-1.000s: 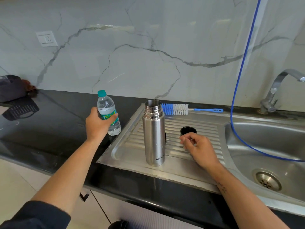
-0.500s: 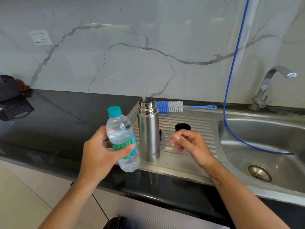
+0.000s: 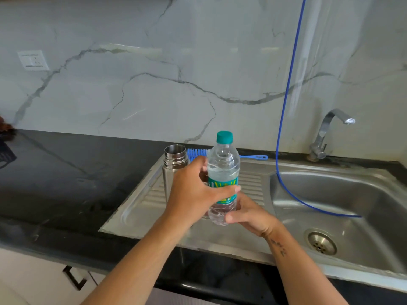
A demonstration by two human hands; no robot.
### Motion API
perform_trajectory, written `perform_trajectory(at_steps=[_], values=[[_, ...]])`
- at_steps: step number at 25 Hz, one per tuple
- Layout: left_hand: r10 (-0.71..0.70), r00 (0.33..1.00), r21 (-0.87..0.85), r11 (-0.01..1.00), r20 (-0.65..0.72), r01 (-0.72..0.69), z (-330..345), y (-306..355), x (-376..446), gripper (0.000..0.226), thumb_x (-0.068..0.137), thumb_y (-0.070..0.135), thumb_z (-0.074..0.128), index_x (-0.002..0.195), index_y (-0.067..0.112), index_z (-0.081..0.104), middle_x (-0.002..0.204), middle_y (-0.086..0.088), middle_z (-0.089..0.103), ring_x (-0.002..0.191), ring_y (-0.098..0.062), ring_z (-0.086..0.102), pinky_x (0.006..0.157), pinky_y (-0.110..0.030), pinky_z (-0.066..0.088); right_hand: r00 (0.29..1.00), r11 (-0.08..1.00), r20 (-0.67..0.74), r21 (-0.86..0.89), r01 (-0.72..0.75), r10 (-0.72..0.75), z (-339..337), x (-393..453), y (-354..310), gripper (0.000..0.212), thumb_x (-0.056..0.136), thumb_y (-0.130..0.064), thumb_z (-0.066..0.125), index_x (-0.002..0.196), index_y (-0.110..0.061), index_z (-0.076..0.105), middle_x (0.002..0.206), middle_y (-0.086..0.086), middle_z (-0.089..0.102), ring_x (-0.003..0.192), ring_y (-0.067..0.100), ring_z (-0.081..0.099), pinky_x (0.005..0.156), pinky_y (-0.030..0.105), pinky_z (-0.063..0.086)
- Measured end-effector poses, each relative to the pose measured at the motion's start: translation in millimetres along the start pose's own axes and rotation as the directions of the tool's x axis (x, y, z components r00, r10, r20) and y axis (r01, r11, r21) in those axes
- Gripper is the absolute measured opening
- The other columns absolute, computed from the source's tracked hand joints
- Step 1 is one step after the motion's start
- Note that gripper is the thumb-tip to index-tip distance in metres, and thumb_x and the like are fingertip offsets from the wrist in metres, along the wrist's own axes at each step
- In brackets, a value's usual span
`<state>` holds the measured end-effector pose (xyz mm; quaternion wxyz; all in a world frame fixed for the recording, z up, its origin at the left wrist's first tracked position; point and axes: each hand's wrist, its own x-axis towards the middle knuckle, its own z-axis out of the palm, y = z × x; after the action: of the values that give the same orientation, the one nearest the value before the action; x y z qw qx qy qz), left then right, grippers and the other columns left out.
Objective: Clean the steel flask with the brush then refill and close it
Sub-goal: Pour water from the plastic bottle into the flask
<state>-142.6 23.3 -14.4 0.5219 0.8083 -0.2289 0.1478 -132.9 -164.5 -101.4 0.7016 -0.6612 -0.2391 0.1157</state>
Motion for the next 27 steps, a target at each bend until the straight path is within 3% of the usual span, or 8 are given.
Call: perform_trajectory(at_steps=[2,5,8,12,16,21,25,27], values=[[-0.003,0.999,0.026,1.0,0.053,0.002,5.0,3.1,10.8,0.054,0.058,0.047,0.096,0.099,0.028,0.066,0.09,0.016,0.074,0.082,0.005,0.069,0.072,-0.023,0.058,0.984,0.999,-0.173,-0.036,0.035,-0.04,1.7,0.9,-0.4,0.069,0.07,-0.027,0.091,0.122,0.006,0.06,0.109,0.04,0.062,0.102,0.033,0.06,0.09,0.049,0.05],[0.07,0.994,0.082,0.994,0.089,-0.077,3.5,19.4,30.4,0.055,0.066,0.057,0.089,0.107,0.029,0.064,0.091,0.017,0.068,0.079,0.005,0.065,0.065,-0.012,0.048,0.939,0.994,-0.327,-0.069,0.083,-0.101,0.8,0.3,-0.5,0.055,0.067,-0.017,0.086,0.113,0.005,0.064,0.093,0.01,0.073,0.085,0.015,0.068,0.073,0.026,0.055],[0.249,0.968,0.162,0.954,0.035,-0.252,-7.6,44.2,60.7,0.047,0.08,0.066,0.075,0.107,0.028,0.069,0.091,0.01,0.069,0.072,-0.004,0.065,0.068,-0.025,0.054,0.914,0.991,-0.382,-0.066,0.119,-0.135,-1.6,1.9,2.0,0.051,0.073,-0.005,0.083,0.115,0.013,0.059,0.09,0.012,0.068,0.078,0.015,0.064,0.067,0.025,0.054],[0.49,0.806,0.382,0.712,0.331,-0.589,-28.8,63.3,94.3,0.043,0.089,0.063,0.062,0.08,0.021,0.067,0.066,0.007,0.06,0.061,-0.011,0.053,0.061,-0.034,0.049,0.888,0.987,-0.431,-0.072,0.142,-0.16,-0.9,-1.3,0.0,0.058,0.071,-0.005,0.082,0.12,0.015,0.057,0.096,0.017,0.067,0.084,0.019,0.064,0.069,0.027,0.057],[0.541,0.73,0.482,0.549,0.418,-0.683,-39.1,58.9,110.9,0.055,0.092,0.065,0.047,0.068,0.016,0.049,0.06,0.003,0.043,0.059,-0.014,0.041,0.055,-0.033,0.038,0.863,0.978,-0.459,-0.106,0.18,-0.209,2.6,-2.4,-3.7,0.052,0.069,0.001,0.082,0.115,0.013,0.061,0.094,0.01,0.073,0.083,0.014,0.068,0.071,0.024,0.057],[0.473,0.755,0.489,0.576,0.455,-0.656,-38.0,48.2,109.7,0.053,0.092,0.056,0.04,0.062,0.015,0.03,0.053,-0.004,0.031,0.052,-0.017,0.029,0.053,-0.036,0.029,0.763,0.943,-0.577,-0.307,0.127,-0.291,10.4,2.8,-0.6,0.043,0.07,0.006,0.089,0.106,-0.003,0.067,0.089,-0.001,0.078,0.078,0.009,0.071,0.071,0.023,0.056],[0.293,0.896,0.643,0.625,0.333,-0.444,-28.4,51.1,101.8,0.066,0.1,0.055,0.043,0.053,0.011,0.035,0.047,-0.002,0.032,0.051,-0.023,0.032,0.051,-0.032,0.026,0.609,0.81,-0.647,-0.586,-0.011,-0.459,14.1,3.1,-1.1,0.052,0.066,-0.019,0.096,0.108,-0.018,0.065,0.086,-0.009,0.076,0.077,0.007,0.072,0.07,0.019,0.055],[0.218,0.932,0.664,0.656,0.289,-0.359,-26.1,50.9,101.7,0.066,0.099,0.063,0.047,0.056,0.013,0.045,0.052,-0.001,0.043,0.054,-0.018,0.042,0.052,-0.03,0.03,0.605,0.8,-0.639,-0.6,-0.006,-0.475,14.6,1.9,-2.5,0.055,0.067,-0.022,0.096,0.111,-0.021,0.063,0.088,-0.012,0.076,0.079,0.005,0.072,0.07,0.017,0.053]])
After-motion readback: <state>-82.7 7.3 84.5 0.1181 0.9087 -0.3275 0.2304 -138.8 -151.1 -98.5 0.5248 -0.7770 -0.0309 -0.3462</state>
